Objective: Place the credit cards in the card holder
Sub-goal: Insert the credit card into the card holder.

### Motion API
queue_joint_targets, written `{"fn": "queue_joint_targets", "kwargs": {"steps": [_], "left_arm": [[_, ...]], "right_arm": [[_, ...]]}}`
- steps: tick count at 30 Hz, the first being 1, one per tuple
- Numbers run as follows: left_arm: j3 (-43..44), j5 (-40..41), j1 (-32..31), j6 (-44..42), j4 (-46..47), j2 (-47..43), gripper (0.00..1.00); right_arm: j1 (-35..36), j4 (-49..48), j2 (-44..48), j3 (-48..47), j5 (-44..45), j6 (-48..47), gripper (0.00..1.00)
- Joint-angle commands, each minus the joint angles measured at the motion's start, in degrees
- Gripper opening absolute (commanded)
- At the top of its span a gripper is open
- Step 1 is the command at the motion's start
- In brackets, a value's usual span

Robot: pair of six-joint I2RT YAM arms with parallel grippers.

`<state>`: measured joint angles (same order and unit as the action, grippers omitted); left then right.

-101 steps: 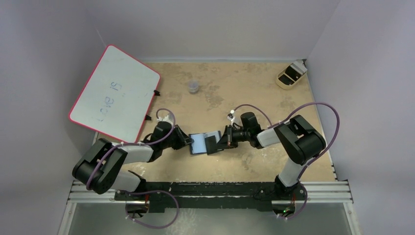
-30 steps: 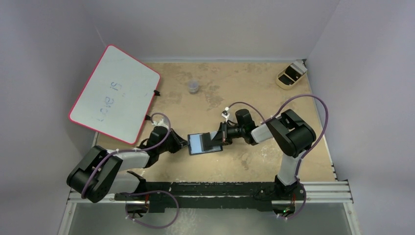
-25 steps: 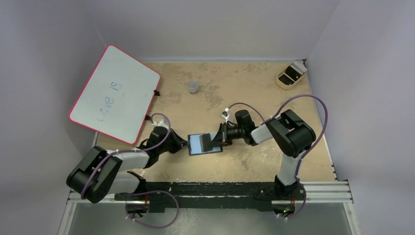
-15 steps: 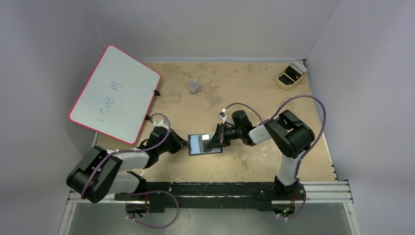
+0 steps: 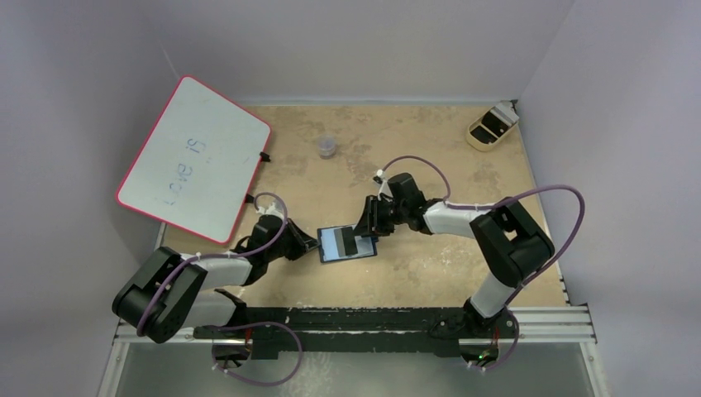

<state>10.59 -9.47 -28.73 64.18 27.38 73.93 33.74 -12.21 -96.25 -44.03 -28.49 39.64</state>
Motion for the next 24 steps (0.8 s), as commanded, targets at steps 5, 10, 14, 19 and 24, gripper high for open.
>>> {"fn": "queue_joint_targets", "kwargs": {"steps": [5, 10, 14, 19, 24], "left_arm": [[-0.4, -0.5, 0.1, 0.9, 3.3, 0.0, 0.00], [-0.3, -0.8, 0.1, 1.1, 3.6, 0.1, 0.00], [-0.3, -0.9, 0.1, 1.1, 3.6, 0.2, 0.00], [-0.2, -1.2, 0.0, 1.3, 4.3, 0.7, 0.00], [-0.2, -1.4, 0.0, 1.4, 4.9, 1.2, 0.00]], "right_arm": [[2.0, 1.5, -2.1, -2.6, 2.8, -1.1, 0.42], [5.1, -0.7, -4.7, -3.8, 2.7, 1.0, 0.42], [6.6, -0.7, -4.9, -5.2, 2.9, 1.5, 0.41], [7.8, -2.3, -5.8, -6.1, 1.0, 2.0, 0.41], [9.1, -4.1, -8.0, -7.0, -0.2, 1.9, 0.40]]}}
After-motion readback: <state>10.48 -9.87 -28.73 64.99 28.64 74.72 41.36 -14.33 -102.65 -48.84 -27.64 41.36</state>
